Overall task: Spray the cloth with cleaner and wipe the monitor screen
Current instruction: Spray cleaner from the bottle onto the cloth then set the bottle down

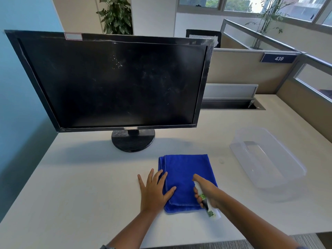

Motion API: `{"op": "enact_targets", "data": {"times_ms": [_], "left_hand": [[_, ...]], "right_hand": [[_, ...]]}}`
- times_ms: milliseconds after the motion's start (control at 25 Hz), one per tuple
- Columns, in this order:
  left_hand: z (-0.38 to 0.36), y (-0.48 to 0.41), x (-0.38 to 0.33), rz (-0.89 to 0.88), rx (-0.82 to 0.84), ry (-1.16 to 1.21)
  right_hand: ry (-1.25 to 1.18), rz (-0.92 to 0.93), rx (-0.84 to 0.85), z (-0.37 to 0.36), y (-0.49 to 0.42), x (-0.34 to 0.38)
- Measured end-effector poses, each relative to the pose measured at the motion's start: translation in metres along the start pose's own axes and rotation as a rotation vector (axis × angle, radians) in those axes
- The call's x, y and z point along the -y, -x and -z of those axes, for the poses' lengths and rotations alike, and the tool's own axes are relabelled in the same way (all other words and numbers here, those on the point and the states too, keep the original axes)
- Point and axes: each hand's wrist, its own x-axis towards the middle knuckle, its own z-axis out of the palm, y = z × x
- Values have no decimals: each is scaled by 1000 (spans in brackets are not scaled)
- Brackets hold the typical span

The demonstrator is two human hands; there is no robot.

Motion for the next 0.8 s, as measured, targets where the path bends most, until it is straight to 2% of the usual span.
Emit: {"op": "enact_targets", "data": {"times_ms": [360, 800], "left_hand": [[-1, -1, 0, -5, 0, 8], [-1, 0, 0, -8, 6, -2]], "right_hand": [[-67, 34, -79, 28, -2, 9], [-87, 89, -84, 2, -7, 45]]}}
